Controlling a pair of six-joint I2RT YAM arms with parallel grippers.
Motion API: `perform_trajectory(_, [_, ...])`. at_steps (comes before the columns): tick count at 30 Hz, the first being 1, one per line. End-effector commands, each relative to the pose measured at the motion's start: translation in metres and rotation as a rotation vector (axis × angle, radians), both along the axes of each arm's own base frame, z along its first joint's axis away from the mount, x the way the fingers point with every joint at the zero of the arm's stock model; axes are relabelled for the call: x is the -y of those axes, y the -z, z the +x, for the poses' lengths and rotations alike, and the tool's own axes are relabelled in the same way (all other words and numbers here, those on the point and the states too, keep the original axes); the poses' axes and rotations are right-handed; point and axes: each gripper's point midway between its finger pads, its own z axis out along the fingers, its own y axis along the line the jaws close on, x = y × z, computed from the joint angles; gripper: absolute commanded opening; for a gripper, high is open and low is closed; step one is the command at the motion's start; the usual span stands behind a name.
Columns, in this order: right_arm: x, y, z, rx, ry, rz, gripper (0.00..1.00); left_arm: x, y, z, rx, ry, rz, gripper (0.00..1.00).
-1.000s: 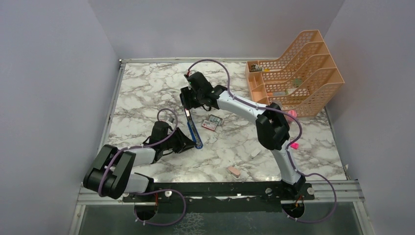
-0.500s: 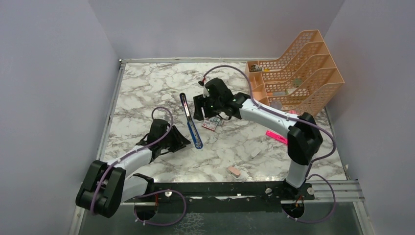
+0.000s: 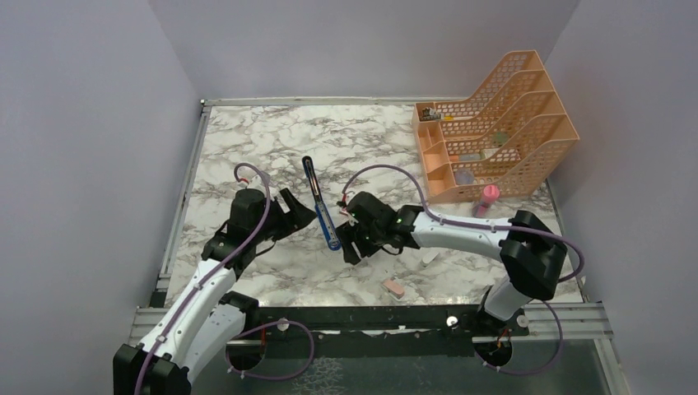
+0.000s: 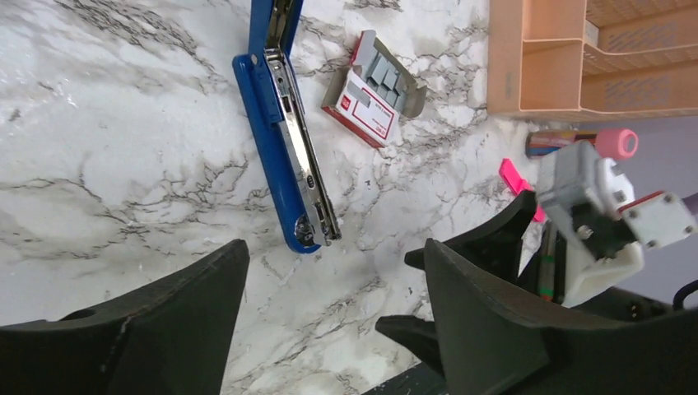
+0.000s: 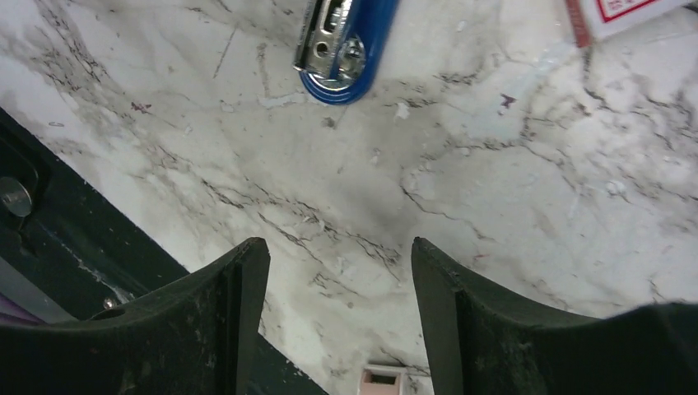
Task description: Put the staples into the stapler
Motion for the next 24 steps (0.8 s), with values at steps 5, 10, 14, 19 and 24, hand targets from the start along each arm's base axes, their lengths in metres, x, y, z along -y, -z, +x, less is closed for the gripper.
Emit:
perform_trajectory(5, [-0.042,0.015,0.014,0.018,0.068,-0.007,0.67,-0.062,-0.009,0.02,0.0,-0.296,0.241,0.76])
perform_trajectory(10, [-0.054,0.029,0.024,-0.004,0.107,-0.046,0.64,-0.079,-0.033,0.025,0.084,-0.39,0.253,0.75])
perform_trajectory(14, [-0.064,0.037,0.029,-0.027,0.128,-0.063,0.61,-0.091,-0.048,0.023,0.133,-0.428,0.282,0.77])
perform_trajectory(19, [-0.074,0.046,0.03,-0.061,0.135,-0.08,0.55,-0.096,-0.06,0.024,0.164,-0.446,0.296,0.79])
perform_trajectory(24, [-0.088,0.054,0.023,-0.127,0.121,-0.052,0.52,-0.1,-0.063,0.027,0.171,-0.466,0.32,0.8])
